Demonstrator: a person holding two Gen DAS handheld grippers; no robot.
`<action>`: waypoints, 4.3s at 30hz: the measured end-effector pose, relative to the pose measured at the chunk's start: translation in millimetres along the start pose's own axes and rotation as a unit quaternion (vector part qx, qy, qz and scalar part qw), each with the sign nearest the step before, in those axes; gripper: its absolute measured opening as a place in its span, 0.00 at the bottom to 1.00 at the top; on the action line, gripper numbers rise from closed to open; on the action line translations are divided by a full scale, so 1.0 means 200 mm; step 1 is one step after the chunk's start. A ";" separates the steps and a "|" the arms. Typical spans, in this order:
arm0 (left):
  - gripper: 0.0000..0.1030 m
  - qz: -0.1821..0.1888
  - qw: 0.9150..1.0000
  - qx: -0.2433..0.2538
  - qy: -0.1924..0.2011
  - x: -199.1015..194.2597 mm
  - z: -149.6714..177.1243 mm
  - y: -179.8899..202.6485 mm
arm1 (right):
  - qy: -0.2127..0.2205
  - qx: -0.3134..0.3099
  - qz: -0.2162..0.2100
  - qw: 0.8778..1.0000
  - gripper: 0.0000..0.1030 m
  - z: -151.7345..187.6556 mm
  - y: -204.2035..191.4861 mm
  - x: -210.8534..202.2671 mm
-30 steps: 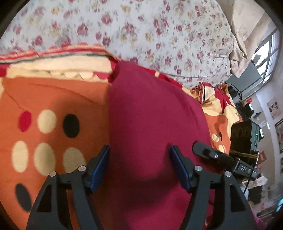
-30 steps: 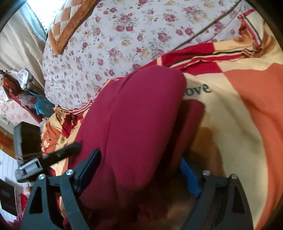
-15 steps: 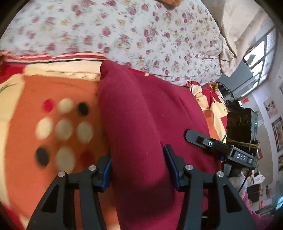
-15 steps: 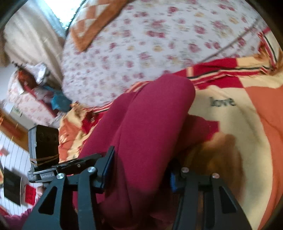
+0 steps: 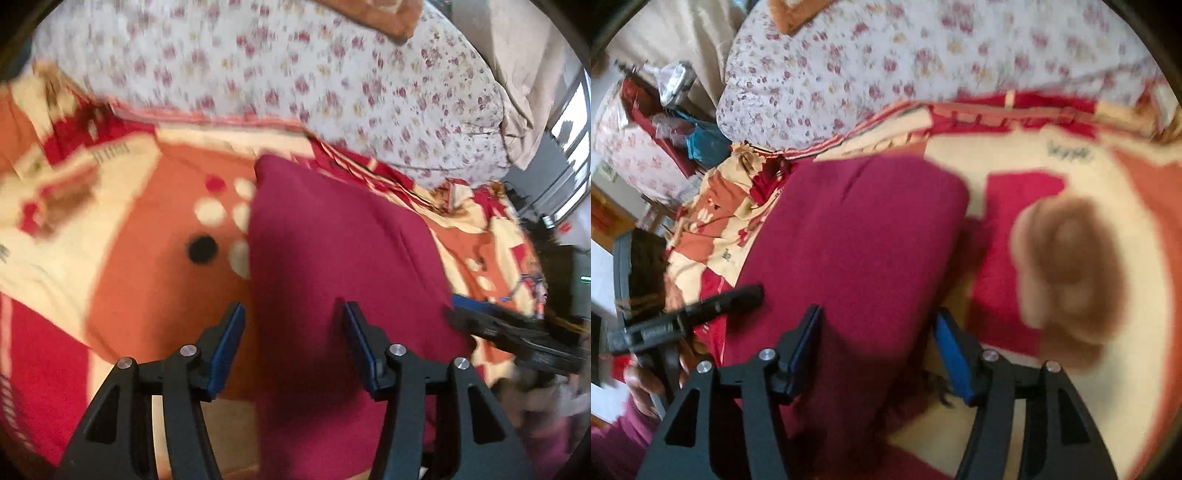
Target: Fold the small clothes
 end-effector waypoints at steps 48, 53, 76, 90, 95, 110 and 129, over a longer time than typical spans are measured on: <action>0.32 -0.181 0.969 0.077 0.148 -0.40 0.05 0.08 | 0.103 -0.042 0.084 0.990 0.67 0.10 -0.37 -0.15; 0.32 -0.185 0.970 0.070 0.138 -0.38 0.07 0.05 | 0.110 -0.053 0.102 0.987 0.67 0.10 -0.39 -0.15; 0.32 -0.192 0.969 0.067 0.138 -0.35 0.08 0.01 | 0.095 -0.054 0.150 0.983 0.67 0.12 -0.35 -0.04; 0.32 -0.186 0.972 0.066 0.126 -0.26 0.05 0.01 | 0.084 -0.041 0.164 0.982 0.67 0.07 -0.32 0.03; 0.32 -0.181 0.974 0.060 0.121 -0.23 0.03 0.01 | 0.079 -0.031 0.171 0.982 0.67 0.04 -0.29 0.06; 0.32 -0.176 0.977 0.060 0.101 -0.12 0.00 0.00 | 0.073 -0.019 0.174 0.982 0.67 0.01 -0.24 0.12; 0.32 -0.169 0.979 0.062 0.093 -0.08 -0.01 0.03 | 0.070 -0.016 0.175 0.982 0.69 -0.01 -0.22 0.14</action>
Point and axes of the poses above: each gripper's, at about its wrist camera, not at the fingertips, and x roughly the way its jaws point, y to its right, z to its underside, the point moved 7 cm from there along x, roughly the way its jaws point, and after that the axes turned 6 degrees about z, right-handed, at the moved point
